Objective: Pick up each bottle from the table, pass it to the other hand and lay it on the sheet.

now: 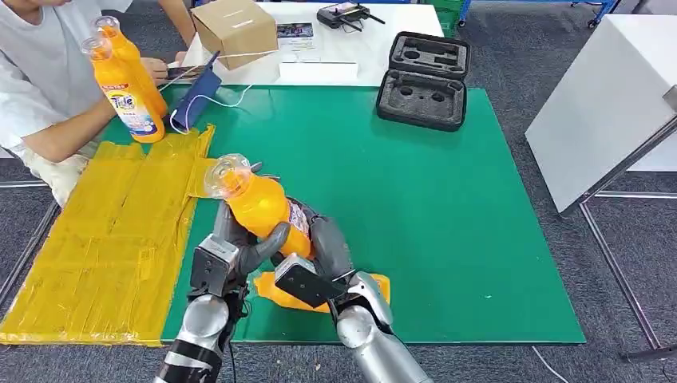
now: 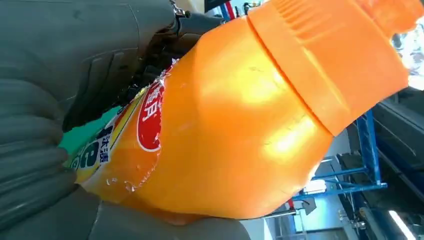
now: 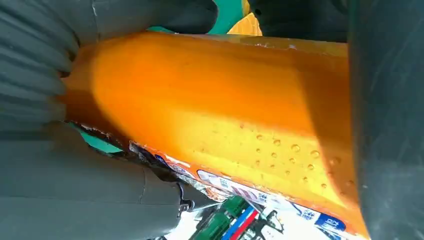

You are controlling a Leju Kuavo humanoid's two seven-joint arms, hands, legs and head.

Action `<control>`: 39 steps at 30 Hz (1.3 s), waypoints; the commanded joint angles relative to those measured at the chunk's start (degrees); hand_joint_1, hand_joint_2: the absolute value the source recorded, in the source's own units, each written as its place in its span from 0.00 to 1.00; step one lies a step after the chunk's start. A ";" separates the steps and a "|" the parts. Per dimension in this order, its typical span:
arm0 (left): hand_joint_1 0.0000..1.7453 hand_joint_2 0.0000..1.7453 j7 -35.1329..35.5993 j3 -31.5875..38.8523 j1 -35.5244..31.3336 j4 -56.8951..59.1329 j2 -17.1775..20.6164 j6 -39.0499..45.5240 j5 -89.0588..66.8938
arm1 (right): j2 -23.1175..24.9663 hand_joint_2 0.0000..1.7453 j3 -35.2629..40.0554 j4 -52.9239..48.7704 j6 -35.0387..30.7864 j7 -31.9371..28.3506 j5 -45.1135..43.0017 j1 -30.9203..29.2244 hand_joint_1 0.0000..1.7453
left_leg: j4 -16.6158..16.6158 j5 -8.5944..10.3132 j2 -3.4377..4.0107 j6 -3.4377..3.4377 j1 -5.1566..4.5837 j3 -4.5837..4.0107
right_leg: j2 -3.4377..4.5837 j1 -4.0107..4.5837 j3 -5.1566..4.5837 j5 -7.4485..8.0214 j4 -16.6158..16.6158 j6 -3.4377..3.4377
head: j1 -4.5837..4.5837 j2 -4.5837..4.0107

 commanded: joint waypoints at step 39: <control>0.26 1.00 46.86 -16.89 -31.21 64.40 22.01 27.41 -65.36 | -9.81 1.00 12.10 -13.20 -13.01 2.27 2.26 -5.90 0.00 | -0.03 0.04 0.26 -0.09 0.06 0.15 | 0.28 0.04 0.08 0.11 0.02 -0.23 | 0.02 0.00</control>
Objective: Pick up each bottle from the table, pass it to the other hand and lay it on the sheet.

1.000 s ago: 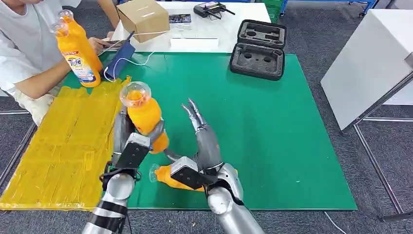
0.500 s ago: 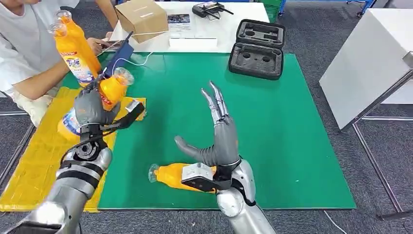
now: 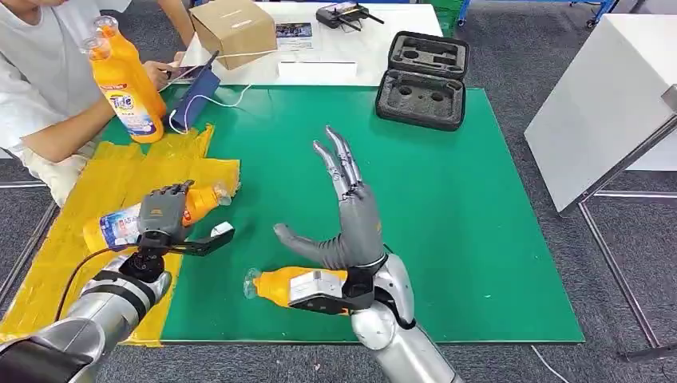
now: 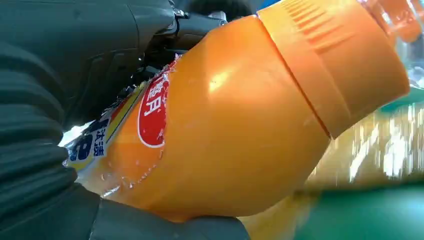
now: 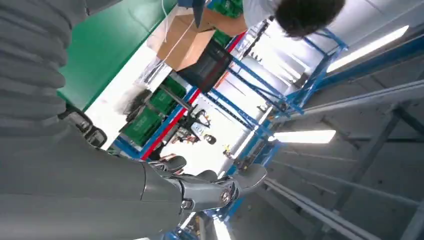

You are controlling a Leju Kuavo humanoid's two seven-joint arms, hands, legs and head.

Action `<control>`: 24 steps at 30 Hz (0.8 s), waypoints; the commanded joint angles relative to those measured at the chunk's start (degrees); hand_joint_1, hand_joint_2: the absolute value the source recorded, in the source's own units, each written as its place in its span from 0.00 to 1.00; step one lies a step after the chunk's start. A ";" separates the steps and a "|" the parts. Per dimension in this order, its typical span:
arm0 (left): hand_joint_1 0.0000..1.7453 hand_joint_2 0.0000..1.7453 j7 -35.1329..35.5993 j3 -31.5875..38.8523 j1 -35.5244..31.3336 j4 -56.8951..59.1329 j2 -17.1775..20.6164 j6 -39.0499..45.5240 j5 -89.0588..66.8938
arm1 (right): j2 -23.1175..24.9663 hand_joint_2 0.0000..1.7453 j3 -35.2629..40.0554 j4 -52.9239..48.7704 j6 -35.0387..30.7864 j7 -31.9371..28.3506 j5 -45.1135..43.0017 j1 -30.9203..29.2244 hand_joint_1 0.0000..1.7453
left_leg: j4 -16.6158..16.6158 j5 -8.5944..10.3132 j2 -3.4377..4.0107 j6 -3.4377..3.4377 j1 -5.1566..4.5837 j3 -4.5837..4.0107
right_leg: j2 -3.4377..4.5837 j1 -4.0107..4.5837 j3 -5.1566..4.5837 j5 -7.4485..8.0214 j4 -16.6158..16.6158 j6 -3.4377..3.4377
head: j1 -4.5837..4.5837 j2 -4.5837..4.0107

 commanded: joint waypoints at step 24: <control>0.00 1.00 -5.14 8.58 0.97 2.71 -0.86 7.35 3.45 | -4.56 1.00 7.11 12.85 8.29 7.77 8.87 -7.36 0.00 | -0.02 -0.07 0.03 -0.06 0.04 0.21 | 0.06 0.04 0.24 -0.04 -0.06 -0.05 | 0.00 0.00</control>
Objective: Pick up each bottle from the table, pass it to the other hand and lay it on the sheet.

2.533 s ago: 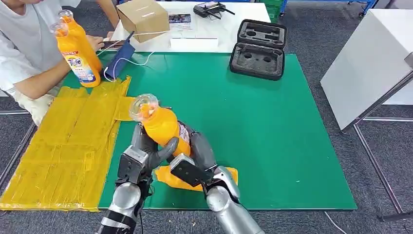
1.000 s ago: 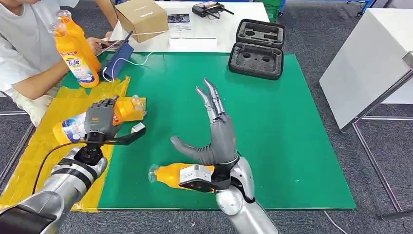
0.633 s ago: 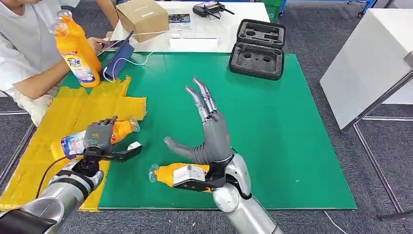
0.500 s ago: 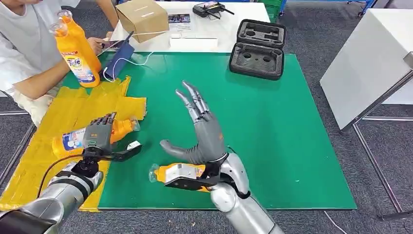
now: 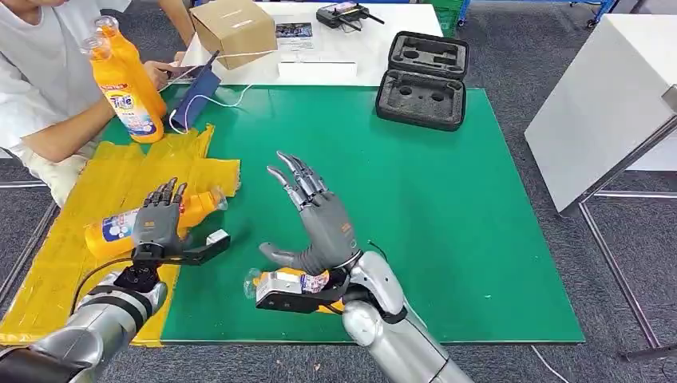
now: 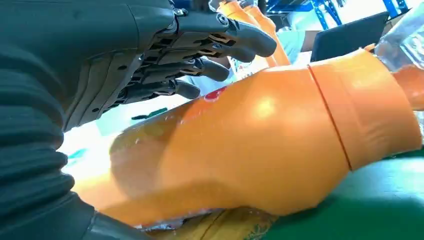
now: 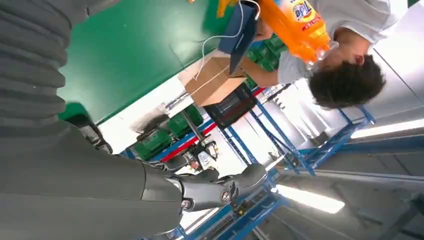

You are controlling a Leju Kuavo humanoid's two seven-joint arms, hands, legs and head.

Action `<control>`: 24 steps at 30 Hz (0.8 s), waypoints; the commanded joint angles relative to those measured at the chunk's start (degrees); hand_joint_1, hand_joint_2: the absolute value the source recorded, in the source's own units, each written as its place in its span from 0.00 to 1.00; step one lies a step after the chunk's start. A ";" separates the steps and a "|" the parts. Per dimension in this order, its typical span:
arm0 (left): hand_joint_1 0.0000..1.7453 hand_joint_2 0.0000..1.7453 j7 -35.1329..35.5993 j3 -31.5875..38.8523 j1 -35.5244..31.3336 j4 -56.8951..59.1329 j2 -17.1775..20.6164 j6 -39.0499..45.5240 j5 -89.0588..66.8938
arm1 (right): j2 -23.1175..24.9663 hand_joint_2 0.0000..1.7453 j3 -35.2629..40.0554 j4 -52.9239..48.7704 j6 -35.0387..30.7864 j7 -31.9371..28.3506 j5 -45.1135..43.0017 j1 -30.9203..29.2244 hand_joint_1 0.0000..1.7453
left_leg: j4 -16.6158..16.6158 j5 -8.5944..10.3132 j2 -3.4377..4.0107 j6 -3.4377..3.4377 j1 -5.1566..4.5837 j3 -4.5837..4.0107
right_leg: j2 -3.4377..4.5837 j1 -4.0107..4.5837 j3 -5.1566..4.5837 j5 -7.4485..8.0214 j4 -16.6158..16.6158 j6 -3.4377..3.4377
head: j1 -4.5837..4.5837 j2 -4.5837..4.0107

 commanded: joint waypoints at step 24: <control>0.00 1.00 -50.79 25.22 22.29 -49.36 -14.19 -18.99 50.02 | -14.10 1.00 4.15 12.65 17.16 -0.12 10.27 12.22 0.00 | 0.01 -0.15 -0.11 -0.05 0.03 0.15 | -0.15 0.06 0.23 -0.10 -0.20 -0.05 | 0.00 0.00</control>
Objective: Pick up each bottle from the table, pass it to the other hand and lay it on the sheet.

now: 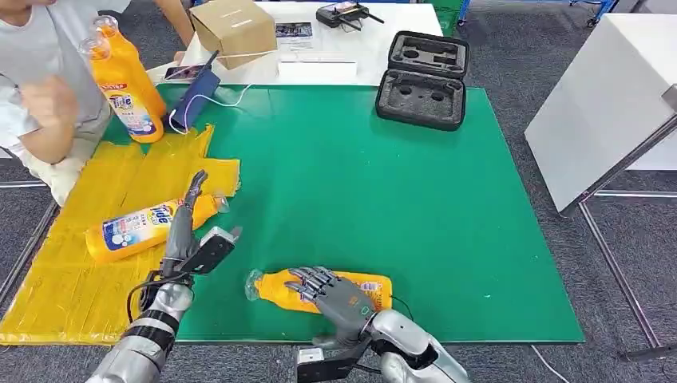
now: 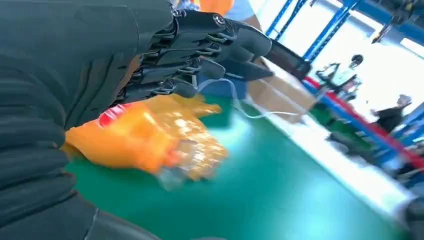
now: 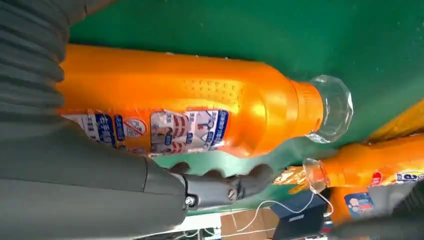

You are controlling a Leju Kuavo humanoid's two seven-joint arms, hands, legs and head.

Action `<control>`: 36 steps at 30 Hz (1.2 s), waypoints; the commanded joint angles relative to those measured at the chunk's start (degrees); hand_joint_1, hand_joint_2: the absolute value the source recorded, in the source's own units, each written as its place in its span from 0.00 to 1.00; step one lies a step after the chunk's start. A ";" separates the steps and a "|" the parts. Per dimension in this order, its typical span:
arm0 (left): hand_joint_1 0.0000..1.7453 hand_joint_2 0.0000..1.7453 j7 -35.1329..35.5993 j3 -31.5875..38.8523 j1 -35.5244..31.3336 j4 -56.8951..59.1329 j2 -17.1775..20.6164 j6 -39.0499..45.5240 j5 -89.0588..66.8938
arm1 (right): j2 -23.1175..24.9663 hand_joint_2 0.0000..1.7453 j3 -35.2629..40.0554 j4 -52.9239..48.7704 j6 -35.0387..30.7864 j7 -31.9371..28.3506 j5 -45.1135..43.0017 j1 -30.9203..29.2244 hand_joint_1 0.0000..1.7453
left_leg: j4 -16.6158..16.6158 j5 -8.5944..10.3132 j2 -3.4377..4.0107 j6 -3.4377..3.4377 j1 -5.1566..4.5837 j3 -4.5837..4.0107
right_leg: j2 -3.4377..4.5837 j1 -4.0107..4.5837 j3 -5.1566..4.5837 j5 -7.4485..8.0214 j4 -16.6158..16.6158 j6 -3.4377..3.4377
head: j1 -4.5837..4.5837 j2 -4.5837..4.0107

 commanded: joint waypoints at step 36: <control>0.00 1.00 3.71 1.61 14.55 -31.70 -5.16 -5.37 3.20 | 6.44 1.00 -13.66 2.80 -12.43 22.46 29.81 0.53 0.00 | -0.32 1.71 0.05 -0.49 0.58 -1.36 | 0.28 0.59 -1.91 -0.36 0.08 -0.45 | 0.04 0.00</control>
